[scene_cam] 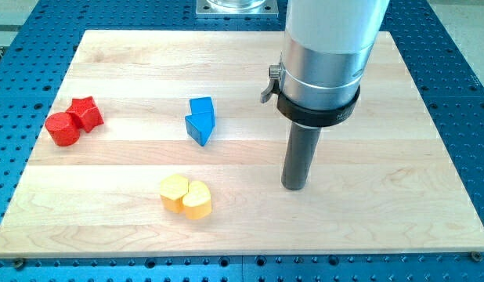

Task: Separate the blue blocks

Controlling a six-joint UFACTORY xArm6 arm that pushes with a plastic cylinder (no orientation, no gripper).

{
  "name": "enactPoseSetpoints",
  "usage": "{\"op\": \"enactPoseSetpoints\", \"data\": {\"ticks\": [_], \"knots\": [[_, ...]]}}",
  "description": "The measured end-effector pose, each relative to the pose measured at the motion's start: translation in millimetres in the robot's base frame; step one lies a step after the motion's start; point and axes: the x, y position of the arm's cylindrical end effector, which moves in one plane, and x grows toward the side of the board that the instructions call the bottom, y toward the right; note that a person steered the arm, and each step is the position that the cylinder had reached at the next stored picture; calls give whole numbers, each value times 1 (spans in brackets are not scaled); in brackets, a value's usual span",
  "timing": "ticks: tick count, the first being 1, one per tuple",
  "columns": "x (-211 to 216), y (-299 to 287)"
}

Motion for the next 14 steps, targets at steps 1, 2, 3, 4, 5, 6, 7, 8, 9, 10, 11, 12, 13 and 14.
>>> {"op": "enactPoseSetpoints", "data": {"ticks": [1, 2, 3, 4, 5, 6, 7, 8, 9, 10, 11, 12, 13, 14], "knots": [[0, 0], [2, 4], [3, 3], [11, 2], [9, -35], [7, -117], [-15, -143], [-60, -147], [-88, -99], [-106, -64], [-109, -91], [-126, -122], [-127, -149], [-154, -171]]}}
